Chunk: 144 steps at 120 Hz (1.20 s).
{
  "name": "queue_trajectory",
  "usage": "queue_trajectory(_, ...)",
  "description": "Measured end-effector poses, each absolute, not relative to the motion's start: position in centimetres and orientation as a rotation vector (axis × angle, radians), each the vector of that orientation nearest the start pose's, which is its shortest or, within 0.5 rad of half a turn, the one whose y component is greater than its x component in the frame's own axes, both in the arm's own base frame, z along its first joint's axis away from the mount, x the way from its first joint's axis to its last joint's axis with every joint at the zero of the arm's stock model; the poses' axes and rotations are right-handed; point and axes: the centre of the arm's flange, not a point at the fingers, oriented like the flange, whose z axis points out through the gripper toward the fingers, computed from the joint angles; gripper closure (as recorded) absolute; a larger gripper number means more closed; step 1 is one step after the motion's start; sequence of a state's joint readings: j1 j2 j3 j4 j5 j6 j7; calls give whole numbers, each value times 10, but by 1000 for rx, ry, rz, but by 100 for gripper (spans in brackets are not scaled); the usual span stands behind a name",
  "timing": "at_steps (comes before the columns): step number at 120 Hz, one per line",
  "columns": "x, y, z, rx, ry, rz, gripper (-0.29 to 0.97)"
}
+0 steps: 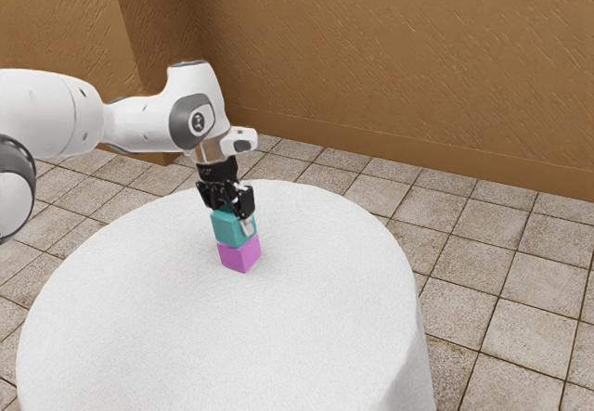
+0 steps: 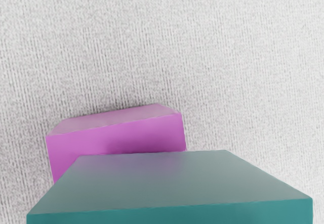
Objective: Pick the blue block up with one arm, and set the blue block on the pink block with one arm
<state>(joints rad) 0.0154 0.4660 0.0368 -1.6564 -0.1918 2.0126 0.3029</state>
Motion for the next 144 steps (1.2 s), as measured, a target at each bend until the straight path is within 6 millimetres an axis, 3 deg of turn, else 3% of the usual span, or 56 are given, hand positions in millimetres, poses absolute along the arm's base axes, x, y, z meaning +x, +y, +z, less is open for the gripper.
queue_trajectory(92, 666, 25, 332, -3289, 221, 75, 36)
queue_trajectory(101, 666, 25, 331, -3293, 218, 74, 25)
queue_trajectory(133, 666, 25, 332, -3302, 224, 69, 8)
queue_trajectory(144, 666, 25, 346, -3301, 228, 37, 5)
